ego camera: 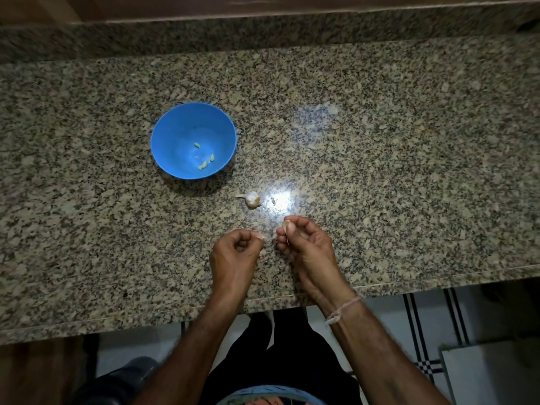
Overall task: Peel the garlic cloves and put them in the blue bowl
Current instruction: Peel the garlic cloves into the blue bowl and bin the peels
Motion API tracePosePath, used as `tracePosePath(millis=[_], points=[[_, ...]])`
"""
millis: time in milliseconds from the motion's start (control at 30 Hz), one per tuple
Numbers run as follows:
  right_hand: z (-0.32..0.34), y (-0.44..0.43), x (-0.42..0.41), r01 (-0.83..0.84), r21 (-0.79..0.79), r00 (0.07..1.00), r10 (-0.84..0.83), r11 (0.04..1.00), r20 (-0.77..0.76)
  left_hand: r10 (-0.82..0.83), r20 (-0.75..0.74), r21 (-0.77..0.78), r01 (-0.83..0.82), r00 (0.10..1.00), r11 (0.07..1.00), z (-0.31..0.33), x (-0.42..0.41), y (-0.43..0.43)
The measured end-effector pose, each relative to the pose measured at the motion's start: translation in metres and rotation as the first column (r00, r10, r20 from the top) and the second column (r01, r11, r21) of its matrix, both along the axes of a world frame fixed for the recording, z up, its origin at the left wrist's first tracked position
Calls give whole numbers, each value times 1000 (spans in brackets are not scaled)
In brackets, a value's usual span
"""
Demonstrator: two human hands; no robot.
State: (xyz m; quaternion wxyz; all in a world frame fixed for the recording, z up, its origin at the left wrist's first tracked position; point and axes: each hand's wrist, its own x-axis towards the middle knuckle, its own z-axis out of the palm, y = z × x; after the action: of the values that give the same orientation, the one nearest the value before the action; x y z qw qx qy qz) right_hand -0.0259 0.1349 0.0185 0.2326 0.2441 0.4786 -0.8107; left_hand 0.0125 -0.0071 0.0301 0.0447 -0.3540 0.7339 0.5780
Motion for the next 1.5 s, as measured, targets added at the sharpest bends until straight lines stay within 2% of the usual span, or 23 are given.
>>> tracePosePath(millis=[200, 333, 467, 567, 733, 900, 1100, 1233, 1500], points=[[2, 1, 1, -65, -36, 998, 66, 997, 16, -74, -45, -108, 69, 996, 992, 2, -6, 0], [5, -2, 3, -100, 25, 995, 101, 995, -20, -112, -52, -133, 104, 992, 986, 6, -9, 1], [5, -4, 4, -128, 142, 988, 139, 982, -73, -115, -103, -134, 101, 988, 986, 6, -8, 0], [4, -5, 4, -144, 141, 985, 156, 980, -77, -152, -120, -145, 134, 981, 980, 5, -8, 0], [0, -6, 6, -152, 131, 985, 161, 980, -62, -206, -57, -154, 196, 977, 969, -2, -8, 0], [2, -5, 7, -150, 212, 978, 177, 966, -113, -199, -139, -90, 188, 970, 978, 1, -7, -5], [5, -1, 5, -193, 498, 881, 373, 845, -291, -242, -134, -201, 213, 961, 956, 8, -6, -9], [6, -1, 5, -139, 631, 819, 447, 763, -360, -310, -127, -337, 253, 942, 907, 8, -6, -12], [10, -3, 7, -63, 714, 775, 486, 697, -405, -305, -136, -306, 253, 942, 918, 11, -6, -15]])
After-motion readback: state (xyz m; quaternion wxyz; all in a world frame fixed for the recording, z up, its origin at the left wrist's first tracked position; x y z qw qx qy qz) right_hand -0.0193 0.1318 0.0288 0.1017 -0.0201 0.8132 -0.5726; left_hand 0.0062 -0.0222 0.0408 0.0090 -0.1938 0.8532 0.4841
